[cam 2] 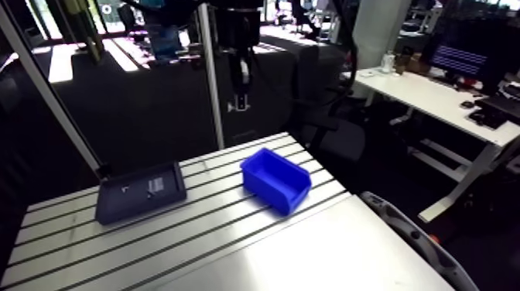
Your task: Pick up the M10 bolt from the tray and put it into the blue bin.
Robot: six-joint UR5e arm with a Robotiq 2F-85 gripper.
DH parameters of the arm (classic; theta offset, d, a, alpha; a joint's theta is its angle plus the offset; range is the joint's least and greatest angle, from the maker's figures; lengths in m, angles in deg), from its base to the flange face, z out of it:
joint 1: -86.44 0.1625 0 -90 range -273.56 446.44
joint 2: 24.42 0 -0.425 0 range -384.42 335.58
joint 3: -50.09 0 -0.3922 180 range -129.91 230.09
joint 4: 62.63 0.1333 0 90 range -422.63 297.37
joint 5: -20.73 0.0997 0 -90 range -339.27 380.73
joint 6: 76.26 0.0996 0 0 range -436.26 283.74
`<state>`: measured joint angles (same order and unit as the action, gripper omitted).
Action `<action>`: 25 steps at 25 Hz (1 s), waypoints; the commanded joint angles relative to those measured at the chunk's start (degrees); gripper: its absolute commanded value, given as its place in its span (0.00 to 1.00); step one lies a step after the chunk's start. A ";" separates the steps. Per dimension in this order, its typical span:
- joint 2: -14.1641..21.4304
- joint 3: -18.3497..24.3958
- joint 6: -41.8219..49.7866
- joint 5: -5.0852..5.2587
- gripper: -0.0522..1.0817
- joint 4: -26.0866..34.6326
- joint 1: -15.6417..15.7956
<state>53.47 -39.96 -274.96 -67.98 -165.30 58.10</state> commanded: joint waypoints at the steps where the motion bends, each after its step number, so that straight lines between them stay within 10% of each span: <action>1: -1.74 0.19 -15.82 -1.25 0.96 -0.21 -2.25; 25: -3.15 -6.58 -37.28 -3.98 0.95 -4.34 -6.56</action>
<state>50.30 -44.50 -311.83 -71.85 -167.57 51.41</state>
